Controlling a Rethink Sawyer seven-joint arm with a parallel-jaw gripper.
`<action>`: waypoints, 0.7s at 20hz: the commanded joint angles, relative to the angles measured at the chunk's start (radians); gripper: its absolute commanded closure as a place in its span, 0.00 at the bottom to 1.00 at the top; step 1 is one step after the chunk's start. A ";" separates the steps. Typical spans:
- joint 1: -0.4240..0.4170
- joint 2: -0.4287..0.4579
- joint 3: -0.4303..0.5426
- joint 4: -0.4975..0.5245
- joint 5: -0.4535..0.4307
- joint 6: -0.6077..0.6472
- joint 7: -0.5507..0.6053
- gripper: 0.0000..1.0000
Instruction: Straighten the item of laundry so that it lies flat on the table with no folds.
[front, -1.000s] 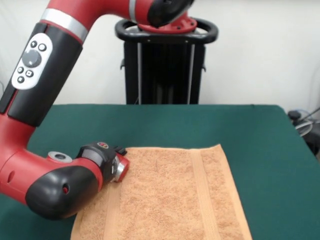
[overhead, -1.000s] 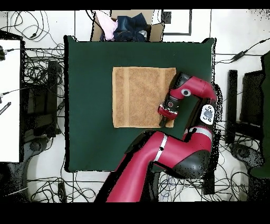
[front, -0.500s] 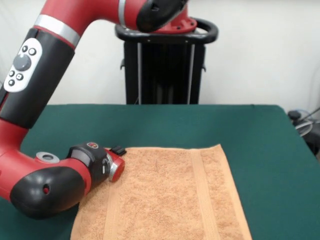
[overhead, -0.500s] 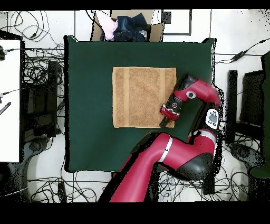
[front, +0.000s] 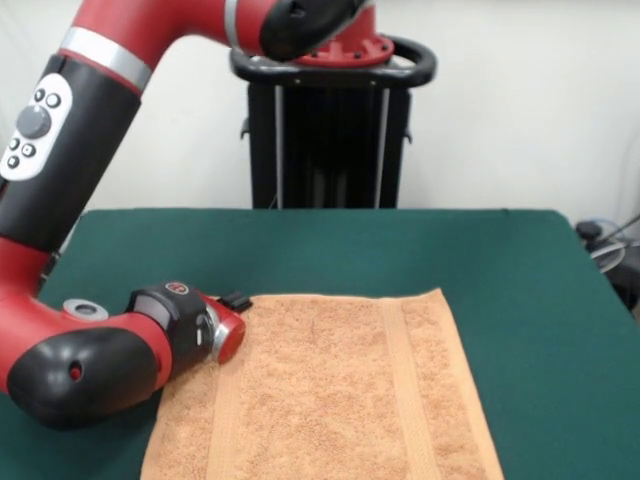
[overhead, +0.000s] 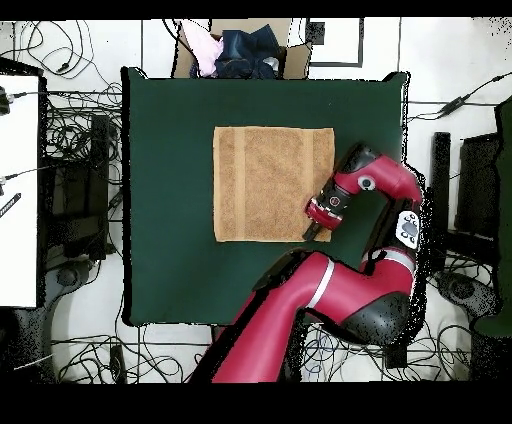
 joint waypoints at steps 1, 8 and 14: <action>-0.026 0.215 0.103 0.419 -0.282 -1.264 0.062 1.00; -0.047 0.196 0.135 0.491 -0.255 -1.438 0.123 1.00; -0.070 0.179 0.165 0.577 -0.266 -1.691 0.233 1.00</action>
